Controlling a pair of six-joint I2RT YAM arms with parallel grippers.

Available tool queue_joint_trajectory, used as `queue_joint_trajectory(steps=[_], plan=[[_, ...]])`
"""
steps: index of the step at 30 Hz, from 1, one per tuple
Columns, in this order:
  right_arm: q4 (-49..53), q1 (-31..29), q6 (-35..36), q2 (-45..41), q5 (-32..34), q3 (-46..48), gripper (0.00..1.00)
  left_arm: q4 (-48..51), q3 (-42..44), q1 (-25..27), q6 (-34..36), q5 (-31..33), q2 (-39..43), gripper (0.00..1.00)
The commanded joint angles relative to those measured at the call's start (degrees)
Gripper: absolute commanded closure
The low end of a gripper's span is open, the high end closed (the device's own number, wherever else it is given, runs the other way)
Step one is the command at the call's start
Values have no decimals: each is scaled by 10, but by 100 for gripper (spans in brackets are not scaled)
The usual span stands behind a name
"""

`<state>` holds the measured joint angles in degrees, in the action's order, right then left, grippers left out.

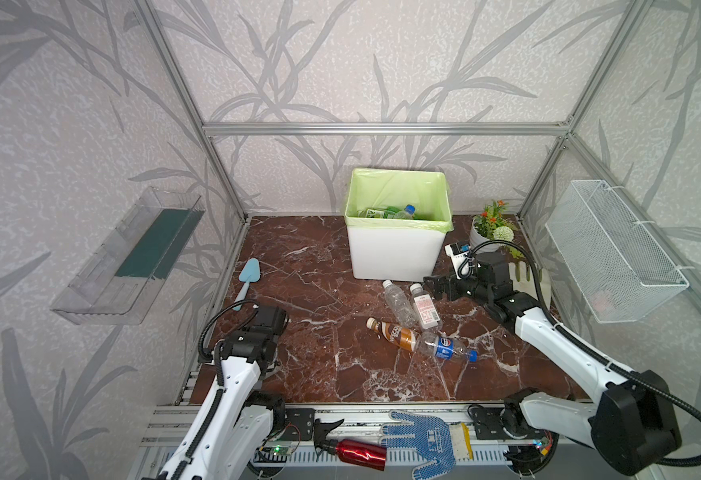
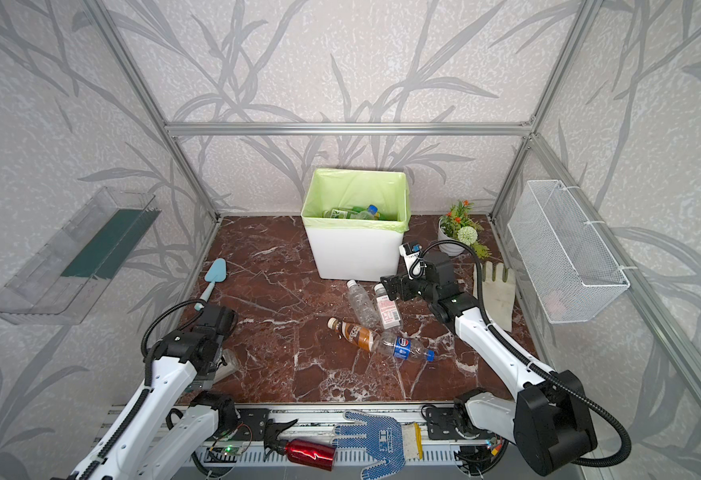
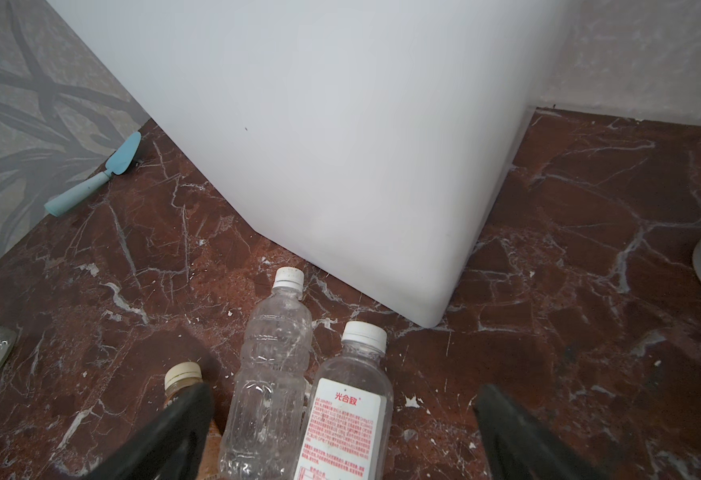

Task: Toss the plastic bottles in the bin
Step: 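Lower the left gripper to the green-label tea bottle near the table edge, then close the left gripper on the green-label tea bottle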

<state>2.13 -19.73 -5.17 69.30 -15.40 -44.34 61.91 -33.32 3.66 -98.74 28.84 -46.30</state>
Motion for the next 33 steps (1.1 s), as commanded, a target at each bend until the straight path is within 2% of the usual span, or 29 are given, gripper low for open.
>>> queue_joint_trajectory(steps=[1,7,12,14,22,31,33], plan=[[13,4,11,4,4,-16,1,-46,18,-35,7,-12,-13,1],[18,6,10,8,8,-18,1,-97,40,-72,44,-37,-22,1],[24,7,3,13,7,-26,1,-173,65,-126,105,-96,-46,2],[26,8,3,14,8,-28,1,-177,63,-132,116,-100,-57,2],[26,7,-9,14,19,-30,1,-237,66,-144,170,-118,-84,12],[39,18,-8,2,37,-29,1,-333,70,-151,247,-180,-128,22],[39,23,-10,-1,36,-25,1,-353,68,-151,269,-192,-135,28]])
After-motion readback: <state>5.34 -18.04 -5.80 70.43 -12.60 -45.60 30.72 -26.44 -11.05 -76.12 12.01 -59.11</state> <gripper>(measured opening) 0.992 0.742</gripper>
